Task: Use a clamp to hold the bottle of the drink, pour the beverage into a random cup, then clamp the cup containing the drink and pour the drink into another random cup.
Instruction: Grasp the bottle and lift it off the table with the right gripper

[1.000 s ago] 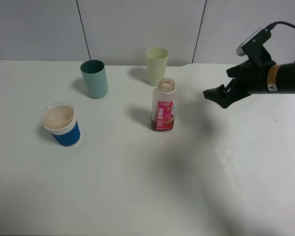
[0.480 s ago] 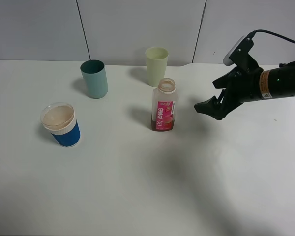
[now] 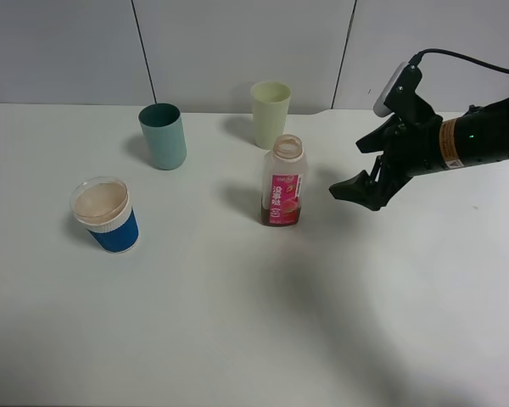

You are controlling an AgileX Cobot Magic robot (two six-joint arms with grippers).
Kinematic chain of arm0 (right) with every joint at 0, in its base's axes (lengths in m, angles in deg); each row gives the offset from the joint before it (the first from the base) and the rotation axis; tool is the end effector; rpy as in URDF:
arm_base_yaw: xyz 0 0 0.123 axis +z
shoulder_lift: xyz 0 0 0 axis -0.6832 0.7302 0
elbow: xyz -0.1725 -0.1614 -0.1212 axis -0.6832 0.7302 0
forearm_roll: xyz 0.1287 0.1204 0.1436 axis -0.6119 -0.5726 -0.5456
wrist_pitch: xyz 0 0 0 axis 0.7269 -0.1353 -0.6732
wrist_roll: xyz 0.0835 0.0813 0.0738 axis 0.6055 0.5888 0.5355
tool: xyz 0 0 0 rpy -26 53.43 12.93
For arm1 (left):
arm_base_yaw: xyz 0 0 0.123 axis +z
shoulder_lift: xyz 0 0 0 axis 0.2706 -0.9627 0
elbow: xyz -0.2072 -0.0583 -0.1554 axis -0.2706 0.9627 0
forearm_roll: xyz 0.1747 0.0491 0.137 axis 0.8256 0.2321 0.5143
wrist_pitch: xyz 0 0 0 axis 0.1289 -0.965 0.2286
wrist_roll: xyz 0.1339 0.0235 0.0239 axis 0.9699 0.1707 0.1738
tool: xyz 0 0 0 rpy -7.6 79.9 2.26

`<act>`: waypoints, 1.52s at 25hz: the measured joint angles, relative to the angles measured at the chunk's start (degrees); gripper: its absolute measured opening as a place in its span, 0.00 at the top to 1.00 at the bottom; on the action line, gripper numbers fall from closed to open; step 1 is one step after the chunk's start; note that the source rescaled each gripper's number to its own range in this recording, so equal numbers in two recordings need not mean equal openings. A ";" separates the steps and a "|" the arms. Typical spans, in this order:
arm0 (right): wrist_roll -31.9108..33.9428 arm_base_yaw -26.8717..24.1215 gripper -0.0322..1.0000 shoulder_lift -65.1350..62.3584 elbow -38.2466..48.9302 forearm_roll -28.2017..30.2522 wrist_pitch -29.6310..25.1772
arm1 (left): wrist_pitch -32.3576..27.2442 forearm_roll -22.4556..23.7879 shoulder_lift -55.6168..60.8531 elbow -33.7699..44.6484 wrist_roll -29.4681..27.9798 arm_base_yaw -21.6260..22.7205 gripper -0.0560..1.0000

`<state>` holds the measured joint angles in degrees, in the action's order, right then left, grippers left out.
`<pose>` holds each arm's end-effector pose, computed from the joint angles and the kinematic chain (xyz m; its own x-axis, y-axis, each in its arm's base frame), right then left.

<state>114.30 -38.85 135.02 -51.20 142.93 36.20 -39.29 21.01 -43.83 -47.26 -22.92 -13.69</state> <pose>0.3085 0.1022 0.1289 -0.2284 -0.6068 -0.7613 -0.8481 0.5080 -0.1504 0.0328 0.0127 0.2463 -0.4242 -0.1561 -0.8920 -0.1724 0.9809 -0.0897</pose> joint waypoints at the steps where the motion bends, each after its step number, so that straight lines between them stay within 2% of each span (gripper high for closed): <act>1: 0.41 0.00 0.08 0.62 -0.85 1.10 0.06 | 0.00 0.00 0.00 0.00 0.00 0.00 0.36; 6: 5.35 0.00 0.09 4.77 -5.32 5.86 0.12 | 0.00 0.00 0.00 0.00 0.00 0.00 0.36; 14: 8.10 0.45 0.10 5.88 -5.97 9.27 1.90 | 0.00 0.00 0.00 0.00 0.00 0.00 0.36; 20: 9.39 3.78 0.11 5.88 -6.16 9.60 2.11 | 0.00 0.00 0.00 0.00 0.00 0.00 0.36; 30: 9.80 6.01 0.11 6.21 -6.76 10.02 1.94 | 0.00 0.00 0.00 0.00 0.00 0.00 0.36; 38: 10.20 8.91 0.11 11.35 -9.58 10.21 1.94 | 0.00 0.00 0.00 0.00 0.00 0.00 0.36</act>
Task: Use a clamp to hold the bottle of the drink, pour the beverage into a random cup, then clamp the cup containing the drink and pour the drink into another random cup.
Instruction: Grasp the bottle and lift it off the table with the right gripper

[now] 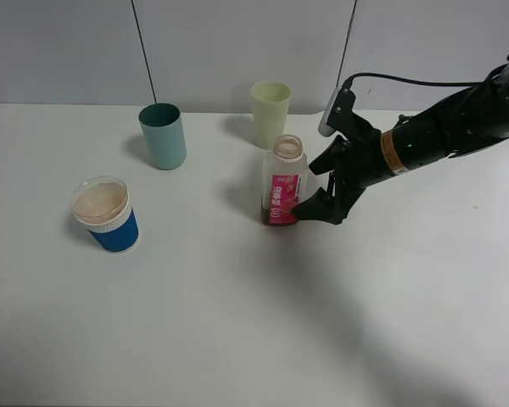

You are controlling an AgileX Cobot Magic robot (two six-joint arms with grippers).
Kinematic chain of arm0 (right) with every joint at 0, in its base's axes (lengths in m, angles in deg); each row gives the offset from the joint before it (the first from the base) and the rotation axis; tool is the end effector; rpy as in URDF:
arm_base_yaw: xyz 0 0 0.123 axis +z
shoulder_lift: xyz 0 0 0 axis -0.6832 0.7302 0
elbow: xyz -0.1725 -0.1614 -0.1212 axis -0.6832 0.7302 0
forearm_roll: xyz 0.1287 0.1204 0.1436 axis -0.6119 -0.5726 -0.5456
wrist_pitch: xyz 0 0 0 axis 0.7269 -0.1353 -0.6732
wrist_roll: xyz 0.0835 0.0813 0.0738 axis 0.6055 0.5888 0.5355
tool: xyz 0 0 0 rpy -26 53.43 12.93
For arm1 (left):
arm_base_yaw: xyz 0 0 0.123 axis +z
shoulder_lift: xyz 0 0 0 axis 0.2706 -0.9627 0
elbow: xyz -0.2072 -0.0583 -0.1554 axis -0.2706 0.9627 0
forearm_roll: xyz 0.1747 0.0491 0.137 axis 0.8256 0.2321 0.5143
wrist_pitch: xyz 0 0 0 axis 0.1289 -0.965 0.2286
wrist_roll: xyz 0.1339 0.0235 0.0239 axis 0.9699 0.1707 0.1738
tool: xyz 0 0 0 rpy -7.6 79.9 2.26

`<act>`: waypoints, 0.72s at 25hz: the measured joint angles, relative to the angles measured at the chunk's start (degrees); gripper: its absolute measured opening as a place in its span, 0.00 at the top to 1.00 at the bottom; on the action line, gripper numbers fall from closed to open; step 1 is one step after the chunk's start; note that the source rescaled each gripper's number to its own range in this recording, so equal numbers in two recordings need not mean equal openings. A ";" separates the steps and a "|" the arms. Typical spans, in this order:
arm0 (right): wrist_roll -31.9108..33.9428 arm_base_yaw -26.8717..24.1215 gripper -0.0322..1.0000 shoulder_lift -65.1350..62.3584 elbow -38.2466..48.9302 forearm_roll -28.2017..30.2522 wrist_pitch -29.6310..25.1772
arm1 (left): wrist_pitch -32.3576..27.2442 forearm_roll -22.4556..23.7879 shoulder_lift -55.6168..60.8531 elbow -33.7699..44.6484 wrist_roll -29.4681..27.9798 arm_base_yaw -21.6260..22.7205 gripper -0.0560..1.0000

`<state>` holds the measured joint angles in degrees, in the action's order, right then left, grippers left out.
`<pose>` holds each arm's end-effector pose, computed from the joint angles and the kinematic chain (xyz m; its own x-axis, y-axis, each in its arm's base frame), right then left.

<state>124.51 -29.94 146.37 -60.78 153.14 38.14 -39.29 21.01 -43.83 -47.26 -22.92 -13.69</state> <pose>0.3147 0.1575 0.0941 -0.2034 -0.6661 -0.7176 -0.9439 0.3281 -0.0369 0.0328 0.0127 0.2463 -0.4242 -0.1561 -0.8920 -0.1724 0.9809 -0.0897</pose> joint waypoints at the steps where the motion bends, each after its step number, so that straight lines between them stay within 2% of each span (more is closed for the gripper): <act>1: 0.00 0.31 0.11 0.32 -0.32 0.00 0.00 | 0.00 0.00 0.00 0.00 0.00 0.00 0.36; 18: 0.05 2.42 0.11 1.42 -1.65 0.13 1.18 | 0.00 0.00 0.00 0.00 0.00 0.00 0.36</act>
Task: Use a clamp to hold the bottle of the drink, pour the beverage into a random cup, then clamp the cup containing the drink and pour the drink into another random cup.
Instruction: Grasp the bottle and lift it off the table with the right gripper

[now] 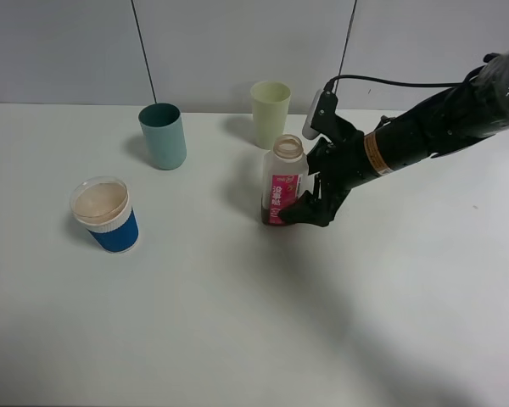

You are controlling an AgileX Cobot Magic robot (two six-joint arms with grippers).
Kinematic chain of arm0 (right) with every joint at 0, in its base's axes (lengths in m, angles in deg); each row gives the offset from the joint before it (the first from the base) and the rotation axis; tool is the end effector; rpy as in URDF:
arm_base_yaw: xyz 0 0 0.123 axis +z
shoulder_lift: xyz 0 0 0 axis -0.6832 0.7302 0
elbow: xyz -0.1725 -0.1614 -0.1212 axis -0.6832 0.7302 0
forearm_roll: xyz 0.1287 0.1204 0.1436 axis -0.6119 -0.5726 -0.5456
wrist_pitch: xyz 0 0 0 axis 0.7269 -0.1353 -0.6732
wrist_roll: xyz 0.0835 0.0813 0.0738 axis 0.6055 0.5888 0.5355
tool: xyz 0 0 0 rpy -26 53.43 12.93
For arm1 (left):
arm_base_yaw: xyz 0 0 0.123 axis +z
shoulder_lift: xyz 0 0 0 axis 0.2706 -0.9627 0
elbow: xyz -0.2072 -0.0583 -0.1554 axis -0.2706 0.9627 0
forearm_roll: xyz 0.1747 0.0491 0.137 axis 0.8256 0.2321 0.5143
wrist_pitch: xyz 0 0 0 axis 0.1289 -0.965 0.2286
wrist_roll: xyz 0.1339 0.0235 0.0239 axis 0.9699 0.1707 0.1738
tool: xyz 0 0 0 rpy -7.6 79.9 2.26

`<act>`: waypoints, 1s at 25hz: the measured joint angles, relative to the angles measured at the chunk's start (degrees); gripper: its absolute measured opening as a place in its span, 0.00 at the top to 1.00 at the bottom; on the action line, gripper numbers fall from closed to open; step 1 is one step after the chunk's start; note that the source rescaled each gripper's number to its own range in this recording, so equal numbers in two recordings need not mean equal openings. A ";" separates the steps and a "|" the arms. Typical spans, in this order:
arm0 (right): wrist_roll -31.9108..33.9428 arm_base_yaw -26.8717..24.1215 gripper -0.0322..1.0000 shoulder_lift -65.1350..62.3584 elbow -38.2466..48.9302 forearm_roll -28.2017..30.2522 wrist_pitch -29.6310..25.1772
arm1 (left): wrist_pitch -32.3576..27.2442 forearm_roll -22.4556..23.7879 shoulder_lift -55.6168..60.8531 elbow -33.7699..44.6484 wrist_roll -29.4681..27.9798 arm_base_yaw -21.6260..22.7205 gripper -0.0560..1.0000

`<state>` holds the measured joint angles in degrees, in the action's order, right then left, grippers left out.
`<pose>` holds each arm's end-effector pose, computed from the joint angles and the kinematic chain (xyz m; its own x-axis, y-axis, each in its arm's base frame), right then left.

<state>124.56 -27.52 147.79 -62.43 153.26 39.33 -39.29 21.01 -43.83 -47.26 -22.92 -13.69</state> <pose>0.3123 0.1742 0.0927 -0.1690 -0.6658 -0.7268 -0.9609 0.2754 -0.0288 0.0328 0.0127 0.2463 -0.4242 -0.1561 -0.8920 -0.1724 0.9809 -0.0897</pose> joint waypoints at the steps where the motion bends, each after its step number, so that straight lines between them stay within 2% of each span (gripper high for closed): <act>1: 0.00 0.17 0.11 0.00 0.00 0.00 0.00 | 0.00 0.00 0.00 0.00 0.00 0.00 0.36; 25: -0.17 3.95 0.13 3.93 -3.90 0.03 0.82 | 0.00 0.00 0.00 0.00 0.00 0.00 0.36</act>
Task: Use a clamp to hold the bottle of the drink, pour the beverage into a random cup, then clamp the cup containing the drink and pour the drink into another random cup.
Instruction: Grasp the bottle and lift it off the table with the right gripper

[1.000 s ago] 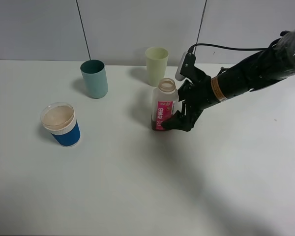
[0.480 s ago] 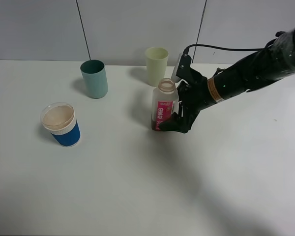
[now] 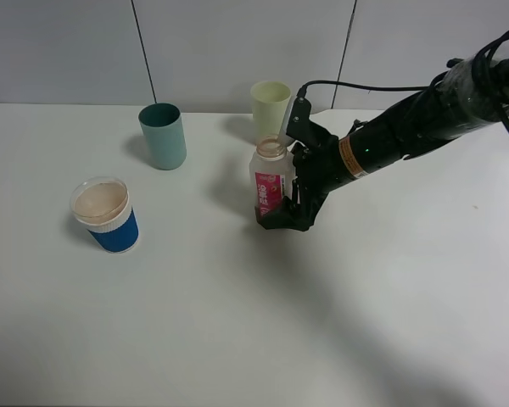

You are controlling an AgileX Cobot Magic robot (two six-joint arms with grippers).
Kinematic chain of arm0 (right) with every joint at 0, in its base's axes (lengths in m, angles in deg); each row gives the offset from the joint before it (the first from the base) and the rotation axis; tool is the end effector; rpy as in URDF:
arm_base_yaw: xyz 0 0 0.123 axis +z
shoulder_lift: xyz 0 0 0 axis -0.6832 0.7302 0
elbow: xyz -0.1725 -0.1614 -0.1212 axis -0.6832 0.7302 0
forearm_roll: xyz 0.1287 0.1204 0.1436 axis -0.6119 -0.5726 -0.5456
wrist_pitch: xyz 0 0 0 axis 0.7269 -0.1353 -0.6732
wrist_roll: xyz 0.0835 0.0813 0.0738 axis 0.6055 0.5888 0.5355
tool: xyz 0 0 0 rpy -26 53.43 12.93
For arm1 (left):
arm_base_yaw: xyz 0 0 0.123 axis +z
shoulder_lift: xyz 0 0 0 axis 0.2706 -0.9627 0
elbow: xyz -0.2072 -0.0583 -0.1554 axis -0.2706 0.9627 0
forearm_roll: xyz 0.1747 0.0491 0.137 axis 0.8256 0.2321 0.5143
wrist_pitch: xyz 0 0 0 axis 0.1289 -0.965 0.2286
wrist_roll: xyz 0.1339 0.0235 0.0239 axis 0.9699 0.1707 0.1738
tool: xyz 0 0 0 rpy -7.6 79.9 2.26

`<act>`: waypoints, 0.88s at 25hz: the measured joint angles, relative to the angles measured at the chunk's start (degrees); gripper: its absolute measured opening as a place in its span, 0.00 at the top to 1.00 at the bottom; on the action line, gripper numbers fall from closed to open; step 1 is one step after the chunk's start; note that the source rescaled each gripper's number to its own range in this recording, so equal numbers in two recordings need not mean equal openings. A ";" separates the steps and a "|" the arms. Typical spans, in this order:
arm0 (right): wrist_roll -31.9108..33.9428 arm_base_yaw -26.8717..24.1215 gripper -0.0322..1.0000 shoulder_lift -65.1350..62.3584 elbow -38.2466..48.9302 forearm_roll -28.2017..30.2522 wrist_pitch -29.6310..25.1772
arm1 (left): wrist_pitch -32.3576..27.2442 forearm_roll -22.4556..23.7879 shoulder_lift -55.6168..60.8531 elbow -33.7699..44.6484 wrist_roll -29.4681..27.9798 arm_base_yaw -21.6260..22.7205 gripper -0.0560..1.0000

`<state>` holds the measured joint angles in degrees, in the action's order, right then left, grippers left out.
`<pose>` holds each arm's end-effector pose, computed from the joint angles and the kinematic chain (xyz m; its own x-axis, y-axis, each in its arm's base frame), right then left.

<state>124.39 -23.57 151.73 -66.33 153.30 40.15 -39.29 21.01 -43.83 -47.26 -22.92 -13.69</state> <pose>0.3124 0.2014 0.0835 -0.1185 -0.6709 -0.7320 -0.9800 0.1978 -0.0227 0.0328 0.0127 0.2463 -0.4242 -0.1561 -0.8920 -0.1724 0.9809 -0.0897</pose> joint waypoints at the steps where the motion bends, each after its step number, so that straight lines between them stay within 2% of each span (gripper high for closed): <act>1: 0.00 0.00 0.13 0.00 0.00 0.00 -0.22 | 0.00 0.00 0.00 0.00 0.00 0.00 0.36; 5: 0.00 0.00 0.17 0.00 0.00 0.00 -0.47 | 0.00 0.00 0.00 0.00 0.00 0.00 0.36; 13: 0.00 0.18 0.42 0.00 0.00 -2.25 0.04 | 0.00 0.00 0.00 0.00 0.00 0.00 0.36; 16: 0.00 0.71 0.53 0.00 0.00 -3.65 0.01 | 0.00 0.00 0.00 0.00 0.00 0.00 0.36; 22: 0.00 2.03 0.86 0.00 0.00 -6.00 -0.92 | 0.00 0.00 0.00 0.00 0.00 0.00 0.36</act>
<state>124.39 -21.54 151.73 -66.33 147.30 39.23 -39.29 21.01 -43.83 -47.26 -22.92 -13.69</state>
